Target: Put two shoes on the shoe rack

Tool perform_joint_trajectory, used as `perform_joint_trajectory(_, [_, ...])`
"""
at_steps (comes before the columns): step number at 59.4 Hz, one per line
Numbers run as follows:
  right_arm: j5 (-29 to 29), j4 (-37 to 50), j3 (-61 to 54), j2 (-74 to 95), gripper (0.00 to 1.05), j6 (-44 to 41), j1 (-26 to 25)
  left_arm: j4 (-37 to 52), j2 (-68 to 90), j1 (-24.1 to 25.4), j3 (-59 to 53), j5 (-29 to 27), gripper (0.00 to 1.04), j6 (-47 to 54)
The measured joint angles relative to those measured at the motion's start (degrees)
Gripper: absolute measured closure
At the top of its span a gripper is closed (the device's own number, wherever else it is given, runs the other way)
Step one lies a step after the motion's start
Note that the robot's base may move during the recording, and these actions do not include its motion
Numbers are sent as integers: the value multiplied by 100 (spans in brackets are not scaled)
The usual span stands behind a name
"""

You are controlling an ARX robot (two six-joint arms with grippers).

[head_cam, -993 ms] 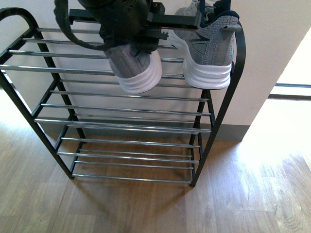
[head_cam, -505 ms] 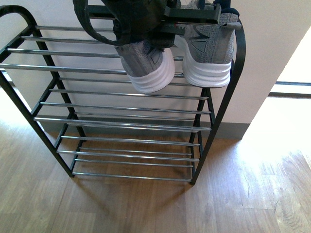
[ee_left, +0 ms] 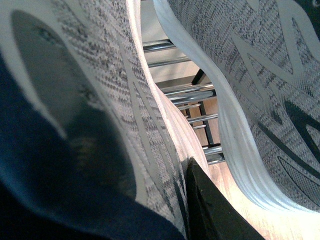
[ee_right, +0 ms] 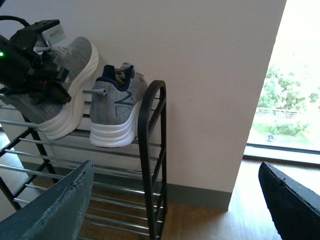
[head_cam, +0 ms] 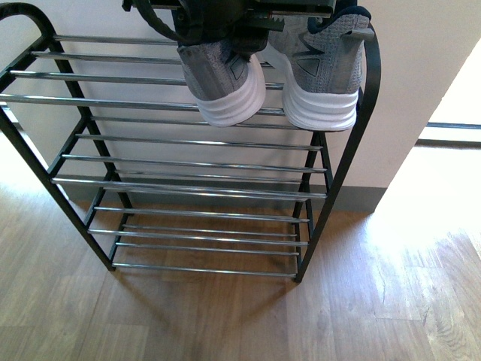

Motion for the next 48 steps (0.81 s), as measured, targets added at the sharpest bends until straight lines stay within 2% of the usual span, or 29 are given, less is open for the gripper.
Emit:
perform_joint_trajectory(17, [0,0,0,0,9,0,2,-157,162,-22,221,-22,102,17])
perform_joint_trajectory(20, [-2,0,0,0,9,0,2,-164,177,-22,238,-46,94,24])
perform_joint_trajectory(25, [0,0,0,0,9,0,0,-164,188,-22,280,-72,73,31])
perform_joint_trajectory(31, [-2,0,0,0,9,0,2,-157,188,-13,282,-79,54,37])
perform_joint_trajectory(40, [0,0,0,0,9,0,2,-162,188,52,326,-116,16,116])
perform_joint_trajectory(43, [0,0,0,0,9,0,2,-170,188,48,345,-111,8,138])
perform_joint_trajectory(48, [-2,0,0,0,9,0,2,-199,186,17,387,-116,10,160])
